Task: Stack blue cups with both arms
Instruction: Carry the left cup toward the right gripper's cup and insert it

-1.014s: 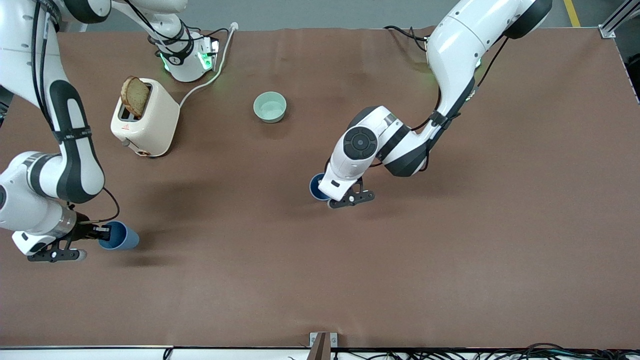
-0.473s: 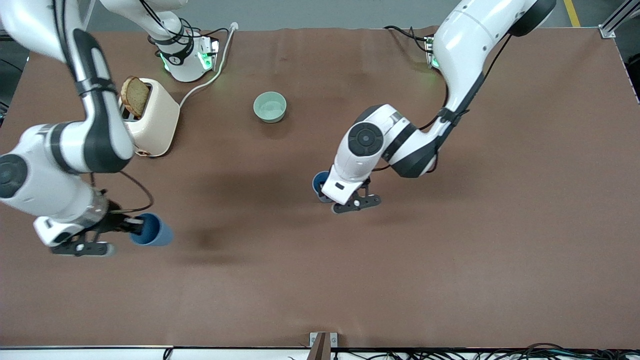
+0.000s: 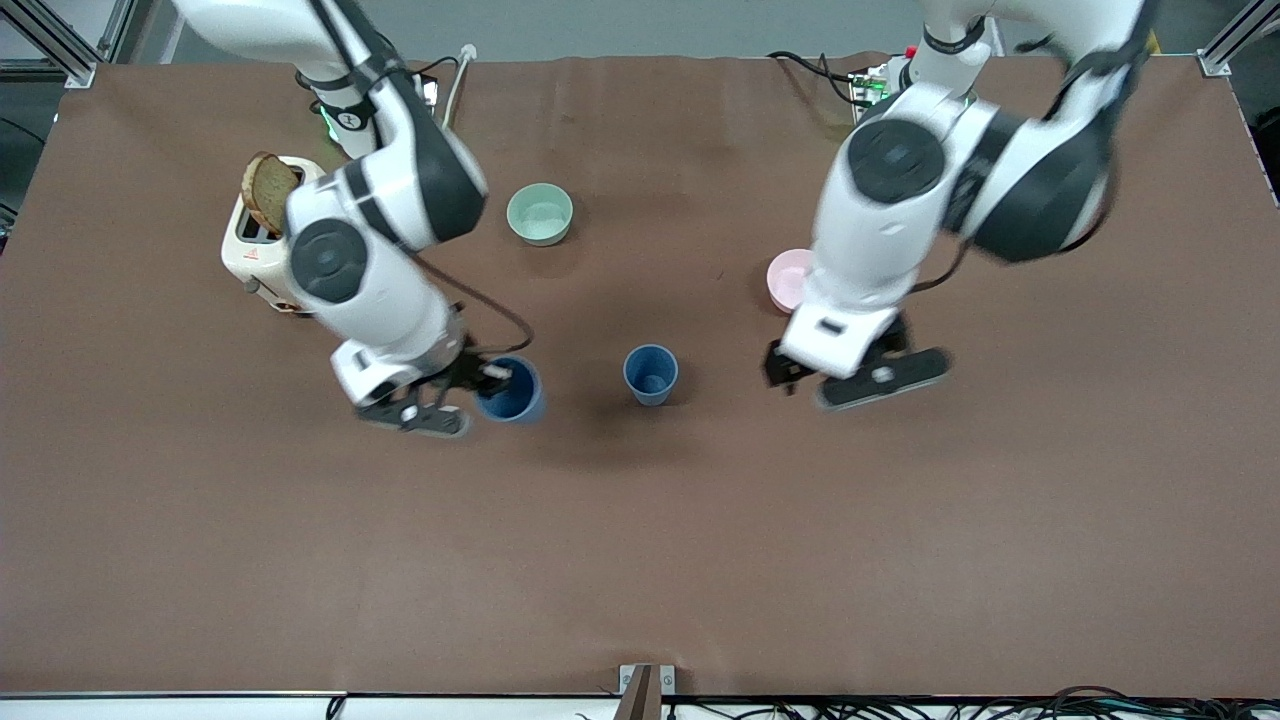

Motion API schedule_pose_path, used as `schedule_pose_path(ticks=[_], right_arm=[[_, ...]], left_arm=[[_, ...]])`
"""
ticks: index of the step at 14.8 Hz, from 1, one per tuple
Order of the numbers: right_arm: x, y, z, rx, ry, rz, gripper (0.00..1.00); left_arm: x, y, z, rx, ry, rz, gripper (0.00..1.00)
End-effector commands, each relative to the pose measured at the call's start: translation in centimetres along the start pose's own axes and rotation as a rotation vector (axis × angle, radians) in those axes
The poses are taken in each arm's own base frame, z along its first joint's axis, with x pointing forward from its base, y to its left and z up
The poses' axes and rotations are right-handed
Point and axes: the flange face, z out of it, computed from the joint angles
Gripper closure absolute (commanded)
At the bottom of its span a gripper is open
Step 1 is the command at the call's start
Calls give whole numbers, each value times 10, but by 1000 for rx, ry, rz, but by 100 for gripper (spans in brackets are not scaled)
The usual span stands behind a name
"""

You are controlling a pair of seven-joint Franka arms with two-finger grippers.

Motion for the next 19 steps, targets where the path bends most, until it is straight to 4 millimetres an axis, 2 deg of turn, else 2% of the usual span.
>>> schedule_pose_path(ticks=[1, 3, 4, 6, 9, 11, 12, 13, 15, 17, 19], right_arm=[[-49, -52, -3, 22, -9, 52, 99], [-85, -83, 16, 3, -27, 45, 99], [-98, -93, 27, -9, -38, 39, 99], [-99, -97, 36, -10, -36, 37, 99], [-99, -106, 61, 7, -18, 39, 99], [-96, -107, 69, 19, -8, 43, 99], [-98, -110, 77, 15, -9, 39, 99], [-101, -112, 79, 15, -10, 32, 99], [-101, -112, 79, 15, -10, 32, 99], [-99, -114, 84, 20, -4, 33, 99], [-97, -114, 88, 31, 5, 35, 99]], left_arm=[[-8, -67, -67, 40, 8, 108, 0], [-8, -107, -99, -2, -17, 116, 0], [-11, -120, -107, -9, -35, 105, 0], [-15, -139, -113, 2, -85, 125, 0], [-9, -159, -108, -39, -140, 140, 0], [-5, -188, -115, -70, -140, 136, 0], [-3, -200, -106, -80, -161, 167, 0], [3, -223, -104, -90, -161, 198, 0], [7, -248, -99, -95, -169, 248, 0], [5, -249, -99, -93, -170, 254, 0], [1, -234, -100, -90, -169, 261, 0]])
